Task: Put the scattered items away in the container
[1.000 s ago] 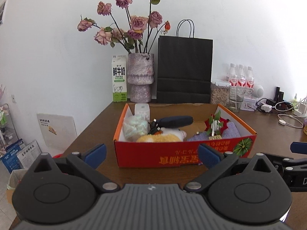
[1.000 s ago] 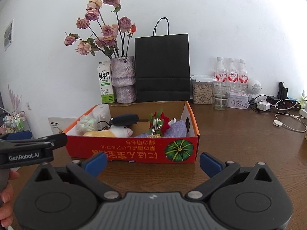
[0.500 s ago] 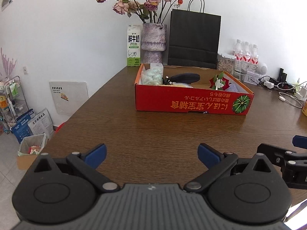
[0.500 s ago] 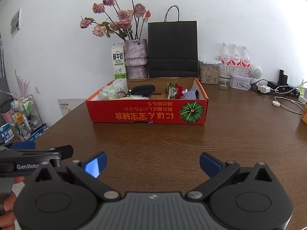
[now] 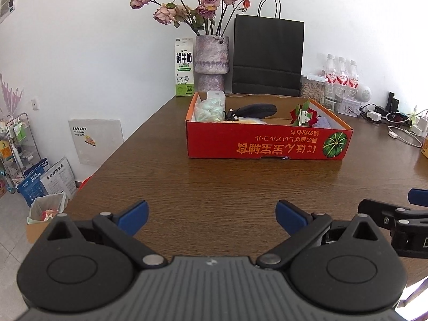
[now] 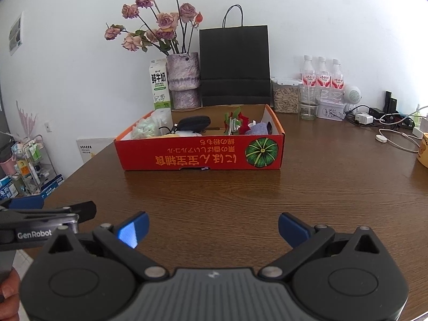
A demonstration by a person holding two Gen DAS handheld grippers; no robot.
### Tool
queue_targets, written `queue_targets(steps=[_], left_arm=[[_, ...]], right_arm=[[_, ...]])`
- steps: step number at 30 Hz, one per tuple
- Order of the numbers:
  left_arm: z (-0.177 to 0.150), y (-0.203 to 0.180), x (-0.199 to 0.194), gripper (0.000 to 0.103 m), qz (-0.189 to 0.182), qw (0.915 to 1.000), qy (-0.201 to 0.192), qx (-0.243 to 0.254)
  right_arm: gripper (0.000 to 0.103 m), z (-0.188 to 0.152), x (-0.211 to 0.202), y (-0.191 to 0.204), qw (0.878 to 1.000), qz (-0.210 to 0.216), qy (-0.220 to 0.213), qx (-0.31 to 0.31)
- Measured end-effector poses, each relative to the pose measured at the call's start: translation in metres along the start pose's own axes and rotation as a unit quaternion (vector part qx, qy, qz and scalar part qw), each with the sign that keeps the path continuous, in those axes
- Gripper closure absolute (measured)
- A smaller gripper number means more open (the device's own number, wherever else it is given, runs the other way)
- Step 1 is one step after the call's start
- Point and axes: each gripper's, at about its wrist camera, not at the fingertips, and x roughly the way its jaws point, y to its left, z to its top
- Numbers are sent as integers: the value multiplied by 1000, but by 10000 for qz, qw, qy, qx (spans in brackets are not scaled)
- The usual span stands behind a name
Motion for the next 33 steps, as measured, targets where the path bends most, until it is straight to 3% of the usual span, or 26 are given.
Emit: queue_targets(steps=[33], left_arm=[[0, -5, 1, 0, -14, 9999, -1, 116]], right_arm=[[0, 1, 2, -3, 10000, 4, 7, 41]])
